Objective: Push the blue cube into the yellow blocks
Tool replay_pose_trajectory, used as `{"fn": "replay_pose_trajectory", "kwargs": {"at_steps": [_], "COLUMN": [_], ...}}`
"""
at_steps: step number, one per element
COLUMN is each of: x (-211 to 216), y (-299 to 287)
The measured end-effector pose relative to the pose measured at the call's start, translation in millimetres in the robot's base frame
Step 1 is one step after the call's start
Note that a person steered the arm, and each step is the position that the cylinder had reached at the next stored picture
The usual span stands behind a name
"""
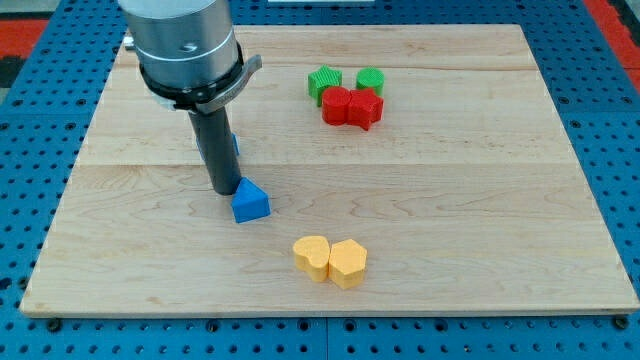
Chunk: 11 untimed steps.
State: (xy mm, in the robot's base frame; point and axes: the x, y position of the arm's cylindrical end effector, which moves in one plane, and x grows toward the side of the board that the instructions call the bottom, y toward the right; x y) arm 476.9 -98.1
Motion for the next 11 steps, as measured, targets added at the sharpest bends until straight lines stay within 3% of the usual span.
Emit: {"fn": "replay_pose_trajectory", "kwargs": {"at_steps": [2, 3, 4, 5, 6, 7, 9, 11], "x": [49, 38, -8, -80, -82, -43, 23, 31], "y": [28, -2, -104, -118, -60, 18, 111, 106]}}
